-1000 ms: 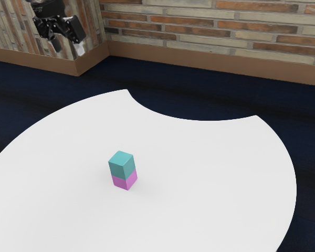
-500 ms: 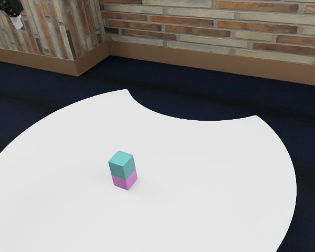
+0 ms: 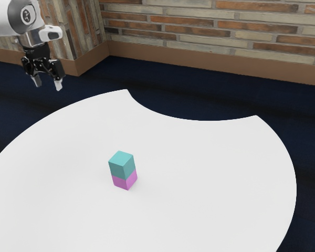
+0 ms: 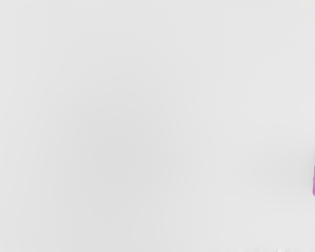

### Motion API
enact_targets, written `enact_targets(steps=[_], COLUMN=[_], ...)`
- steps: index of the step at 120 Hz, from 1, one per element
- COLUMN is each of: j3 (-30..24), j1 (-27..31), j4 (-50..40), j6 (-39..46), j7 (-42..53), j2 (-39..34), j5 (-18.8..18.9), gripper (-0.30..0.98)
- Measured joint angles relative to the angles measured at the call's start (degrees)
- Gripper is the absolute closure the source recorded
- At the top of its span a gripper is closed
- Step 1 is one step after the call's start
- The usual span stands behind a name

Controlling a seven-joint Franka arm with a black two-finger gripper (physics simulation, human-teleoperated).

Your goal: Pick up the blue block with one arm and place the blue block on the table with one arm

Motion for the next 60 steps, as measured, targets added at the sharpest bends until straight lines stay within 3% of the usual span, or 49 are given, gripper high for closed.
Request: enact_targets(steps=[19,34,60], j3=[-12.98,-15.9,-18.94], j1=[-0.73,-2.81,-2.67], j4=[-17.79,-24.64,-29.66], j6=[8.15,13.83,21.49], j7=[-1.48,-4.41,-9.24], j2=[-9.13,-11.6,-9.38], j5=[3.39,5.8,7.2], gripper=[0.02,0.02,0.02])
